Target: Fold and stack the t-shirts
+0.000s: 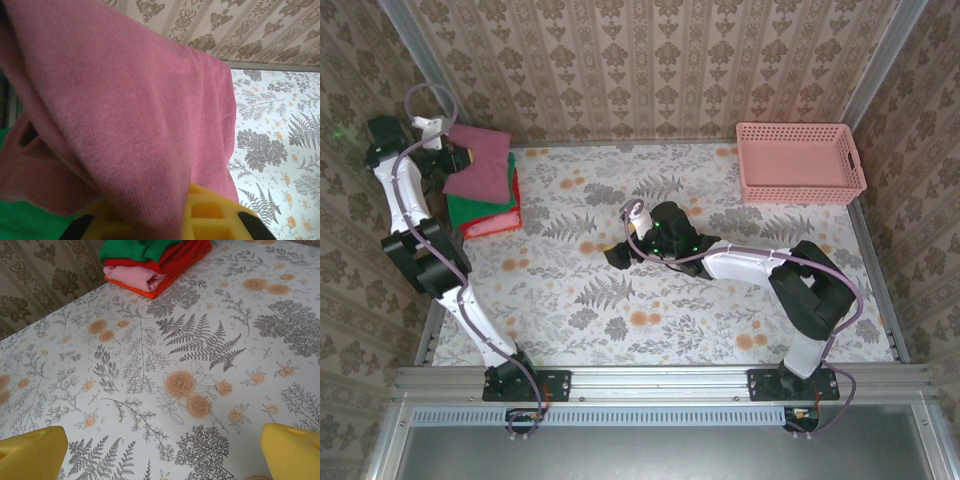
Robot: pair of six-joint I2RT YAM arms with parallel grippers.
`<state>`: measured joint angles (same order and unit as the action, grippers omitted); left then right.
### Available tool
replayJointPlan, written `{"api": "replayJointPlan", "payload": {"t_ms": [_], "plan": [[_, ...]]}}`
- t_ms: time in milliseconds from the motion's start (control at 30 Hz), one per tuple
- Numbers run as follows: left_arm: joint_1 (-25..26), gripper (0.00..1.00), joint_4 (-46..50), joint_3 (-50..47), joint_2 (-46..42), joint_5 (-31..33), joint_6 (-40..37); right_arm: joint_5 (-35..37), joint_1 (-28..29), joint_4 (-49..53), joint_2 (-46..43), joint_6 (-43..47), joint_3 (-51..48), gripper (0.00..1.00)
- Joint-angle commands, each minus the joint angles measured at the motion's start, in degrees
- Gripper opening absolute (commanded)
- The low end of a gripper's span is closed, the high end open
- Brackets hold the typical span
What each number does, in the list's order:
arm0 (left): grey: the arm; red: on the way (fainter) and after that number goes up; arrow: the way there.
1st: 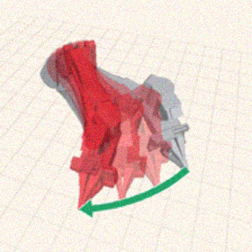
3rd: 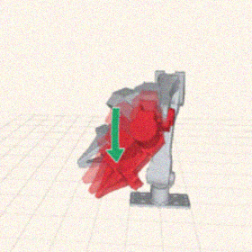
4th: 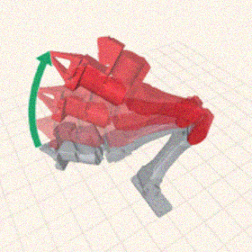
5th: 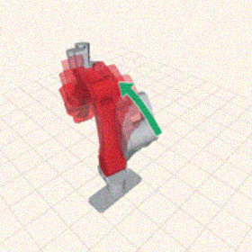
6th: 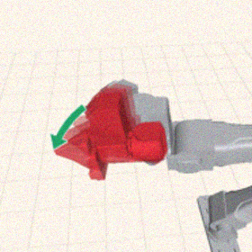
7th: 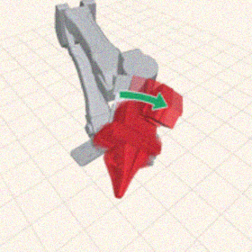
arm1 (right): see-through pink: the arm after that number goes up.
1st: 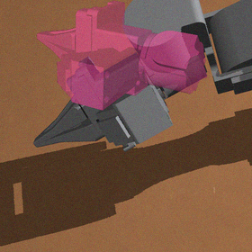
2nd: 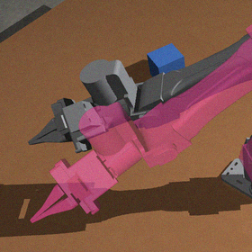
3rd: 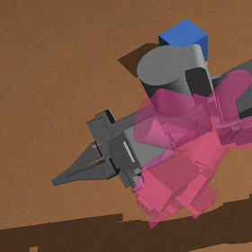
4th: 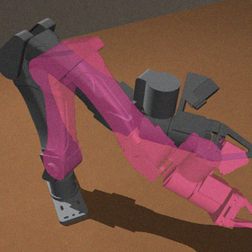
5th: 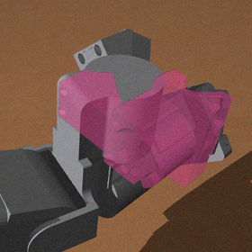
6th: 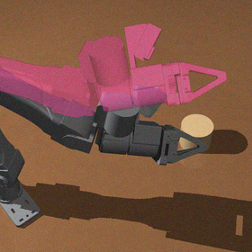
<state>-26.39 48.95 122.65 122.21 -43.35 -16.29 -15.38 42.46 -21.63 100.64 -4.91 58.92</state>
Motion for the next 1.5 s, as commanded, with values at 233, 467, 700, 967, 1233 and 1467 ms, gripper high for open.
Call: {"api": "replayJointPlan", "payload": {"t_ms": [233, 467, 700, 967, 1233, 1467], "plan": [[-1.9, 0.0, 2.0, 3.1, 4.9, -0.6, 0.7, 1.0, 0.9, 0.3, 1.5, -1.8, 1.5, 1.0], [-1.9, 0.0, 1.0, 3.4, 7.9, 2.7, 1.3, 1.4, 0.9, 0.3, 1.6, -1.8, 1.5, 1.0], [-1.2, 0.23, 0.6, 3.2, 9.0, 5.5, 1.9, 1.1, 1.1, -0.1, 1.5, -2.5, 1.4, 1.0], [0.9, 0.69, -4.7, -3.3, 1.7, 10.9, 4.7, 1.1, 1.2, -0.7, 1.7, -2.8, 1.2, 1.0], [3.2, 1.0, -15.0, -18.2, -11.3, 22.5, 11.4, 0.7, 1.2, -1.7, 2.5, -3.4, 1.0, 1.0], [7.6, 1.0, -23.7, -27.8, -19.1, 34.8, 13.7, 0.0, 1.2, -2.5, 3.0, -4.1, 1.0, 1.0]]}}
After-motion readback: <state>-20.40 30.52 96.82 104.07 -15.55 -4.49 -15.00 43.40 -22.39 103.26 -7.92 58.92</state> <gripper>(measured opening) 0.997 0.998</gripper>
